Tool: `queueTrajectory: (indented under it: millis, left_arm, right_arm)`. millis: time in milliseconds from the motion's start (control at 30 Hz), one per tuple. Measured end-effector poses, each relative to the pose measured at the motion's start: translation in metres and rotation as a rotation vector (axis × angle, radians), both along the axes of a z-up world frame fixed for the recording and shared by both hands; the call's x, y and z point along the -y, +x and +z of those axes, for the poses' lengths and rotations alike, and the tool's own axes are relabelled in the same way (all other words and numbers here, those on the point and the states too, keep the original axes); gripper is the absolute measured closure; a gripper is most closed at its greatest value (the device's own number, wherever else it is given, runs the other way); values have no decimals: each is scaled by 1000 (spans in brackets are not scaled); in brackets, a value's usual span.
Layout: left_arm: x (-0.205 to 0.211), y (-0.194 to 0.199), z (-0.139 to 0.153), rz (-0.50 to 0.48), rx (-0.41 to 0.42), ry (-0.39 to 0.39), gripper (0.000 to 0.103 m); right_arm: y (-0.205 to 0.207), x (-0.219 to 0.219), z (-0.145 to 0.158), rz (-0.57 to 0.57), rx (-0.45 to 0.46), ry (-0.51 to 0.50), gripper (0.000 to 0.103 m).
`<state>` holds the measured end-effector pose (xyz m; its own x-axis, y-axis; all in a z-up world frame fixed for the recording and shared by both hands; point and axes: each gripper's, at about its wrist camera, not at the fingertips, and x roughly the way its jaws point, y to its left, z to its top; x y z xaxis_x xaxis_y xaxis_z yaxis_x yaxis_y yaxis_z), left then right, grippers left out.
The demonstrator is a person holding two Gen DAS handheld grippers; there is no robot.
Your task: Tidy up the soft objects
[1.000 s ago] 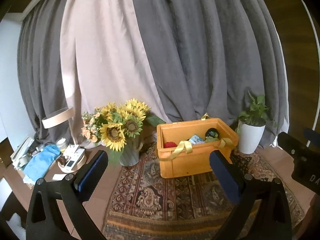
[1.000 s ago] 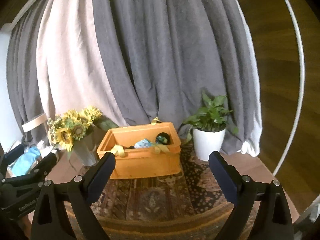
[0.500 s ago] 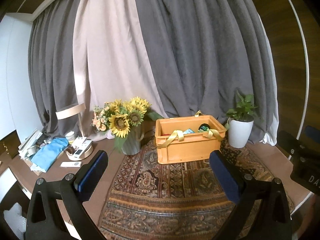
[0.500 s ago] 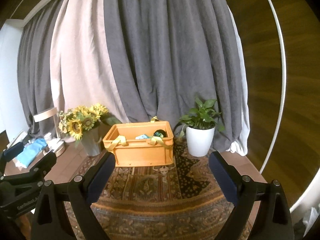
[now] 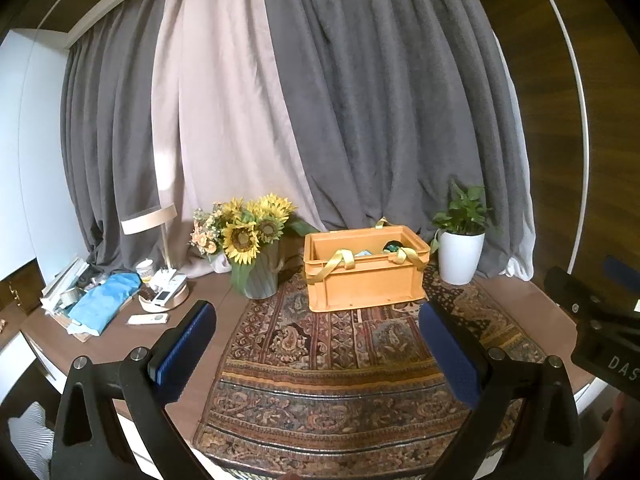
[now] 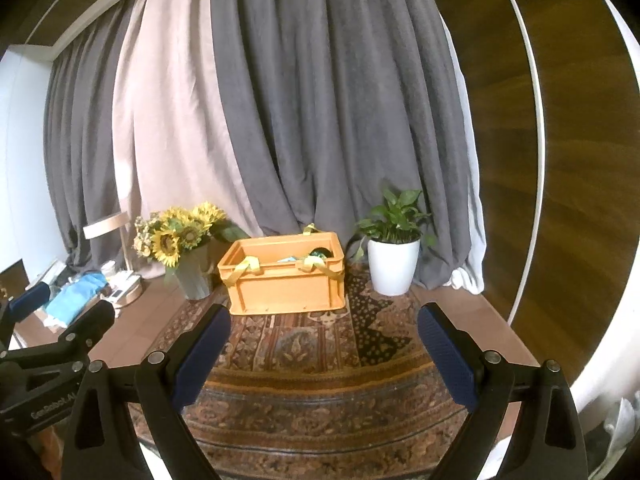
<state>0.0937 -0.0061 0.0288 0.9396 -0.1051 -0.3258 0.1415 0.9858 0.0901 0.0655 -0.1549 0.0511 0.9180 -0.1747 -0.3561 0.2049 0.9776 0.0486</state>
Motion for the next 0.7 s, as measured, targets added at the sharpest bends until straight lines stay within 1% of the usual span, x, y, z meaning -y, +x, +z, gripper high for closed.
queueTrajectory:
  millis: [167,333,700]
  left_arm:
    - [0,-15,-1,-7,4,6,0]
    - [0,-26,-2,-7,3,9,0]
    - [-2,-36,-4,0,0,8,0]
  right_arm:
    - [-13,0,-2,4,-6,13,8]
    - [-22,-4,-1,9,-6,4,8]
    - [-33,-8,1,12,1,-17,8]
